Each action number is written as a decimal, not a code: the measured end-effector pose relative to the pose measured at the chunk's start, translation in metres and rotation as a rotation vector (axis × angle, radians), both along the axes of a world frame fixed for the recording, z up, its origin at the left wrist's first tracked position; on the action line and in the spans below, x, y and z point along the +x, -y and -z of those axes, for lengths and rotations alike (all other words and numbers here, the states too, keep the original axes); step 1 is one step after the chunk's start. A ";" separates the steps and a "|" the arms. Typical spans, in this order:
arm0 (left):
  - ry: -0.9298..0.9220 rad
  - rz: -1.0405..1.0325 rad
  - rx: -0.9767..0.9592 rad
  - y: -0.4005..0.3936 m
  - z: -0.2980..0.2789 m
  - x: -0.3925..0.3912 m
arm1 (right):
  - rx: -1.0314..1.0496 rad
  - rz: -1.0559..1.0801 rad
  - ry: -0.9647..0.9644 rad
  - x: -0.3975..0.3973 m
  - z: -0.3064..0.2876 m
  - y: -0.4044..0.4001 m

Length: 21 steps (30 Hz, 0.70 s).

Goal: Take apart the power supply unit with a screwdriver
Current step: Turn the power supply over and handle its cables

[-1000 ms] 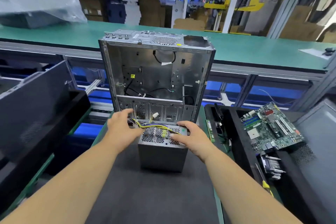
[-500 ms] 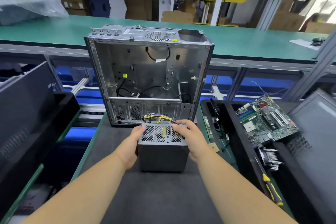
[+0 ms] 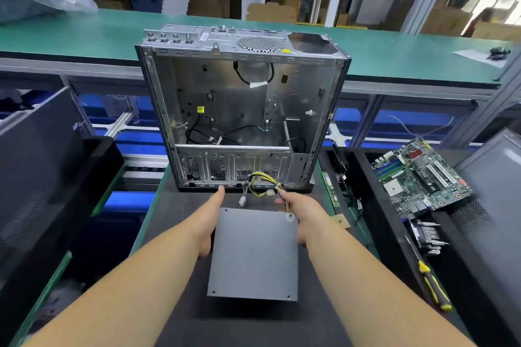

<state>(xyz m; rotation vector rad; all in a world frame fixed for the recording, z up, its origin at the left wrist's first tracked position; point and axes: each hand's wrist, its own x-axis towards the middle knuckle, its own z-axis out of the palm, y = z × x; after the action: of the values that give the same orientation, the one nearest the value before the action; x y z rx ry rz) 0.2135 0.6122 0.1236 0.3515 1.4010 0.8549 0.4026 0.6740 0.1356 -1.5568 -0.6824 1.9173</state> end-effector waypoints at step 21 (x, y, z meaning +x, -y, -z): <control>-0.279 0.242 0.096 0.013 0.033 0.008 | 0.896 -0.321 1.088 -0.001 0.026 0.022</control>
<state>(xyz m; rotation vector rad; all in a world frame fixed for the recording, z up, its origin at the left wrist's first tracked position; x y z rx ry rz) 0.2218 0.5988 0.0906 0.7214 1.5386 0.6925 0.4013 0.6522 0.1098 -1.7667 -1.9716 0.5120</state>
